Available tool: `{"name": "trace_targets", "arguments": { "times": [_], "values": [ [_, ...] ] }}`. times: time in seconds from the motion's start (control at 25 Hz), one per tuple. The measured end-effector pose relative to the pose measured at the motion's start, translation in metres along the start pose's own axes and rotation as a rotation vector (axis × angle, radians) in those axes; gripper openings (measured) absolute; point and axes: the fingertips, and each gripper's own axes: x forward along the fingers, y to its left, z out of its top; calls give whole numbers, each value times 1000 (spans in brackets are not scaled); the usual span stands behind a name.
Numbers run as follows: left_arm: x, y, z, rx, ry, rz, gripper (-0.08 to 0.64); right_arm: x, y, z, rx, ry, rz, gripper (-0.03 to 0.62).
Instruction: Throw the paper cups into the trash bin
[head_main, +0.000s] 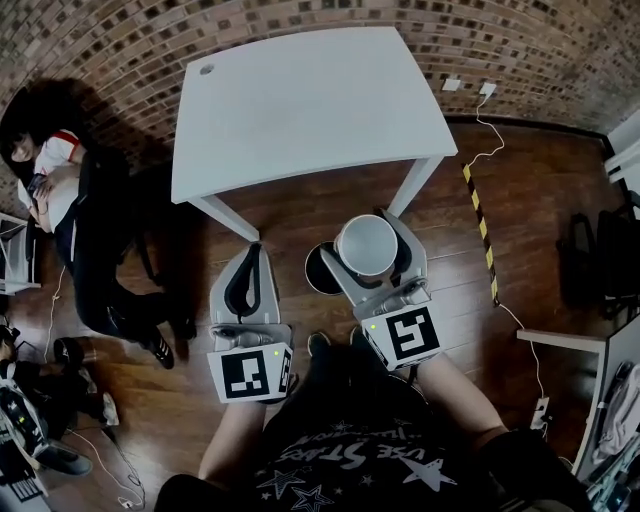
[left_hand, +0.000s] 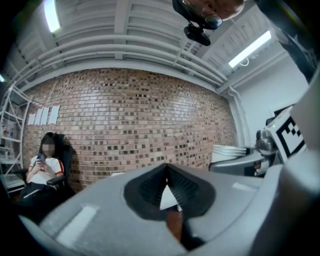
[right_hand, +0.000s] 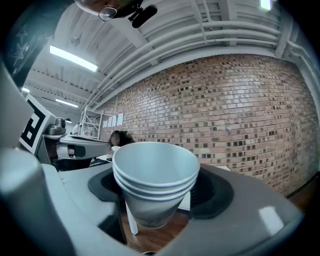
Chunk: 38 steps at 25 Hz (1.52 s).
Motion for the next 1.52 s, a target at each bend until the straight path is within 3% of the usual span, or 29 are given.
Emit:
{"name": "trace_targets", "arguments": {
  "times": [0.36, 0.48, 0.72, 1.08, 1.52],
  "values": [
    [-13, 28, -30, -26, 15, -67, 5, 17, 40, -8, -25, 20, -53, 368],
    [-11, 26, -54, -25, 40, -83, 5, 16, 40, -26, -4, 34, -72, 368],
    [-6, 25, -121, 11, 118, -79, 5, 19, 24, -97, 15, 90, -81, 368],
    [30, 7, -218, 42, 119, -76, 5, 46, 9, -233, 7, 179, 2, 368],
    [40, -18, -338, 12, 231, -126, 5, 61, 11, -336, 33, 241, 50, 368]
  ]
}}
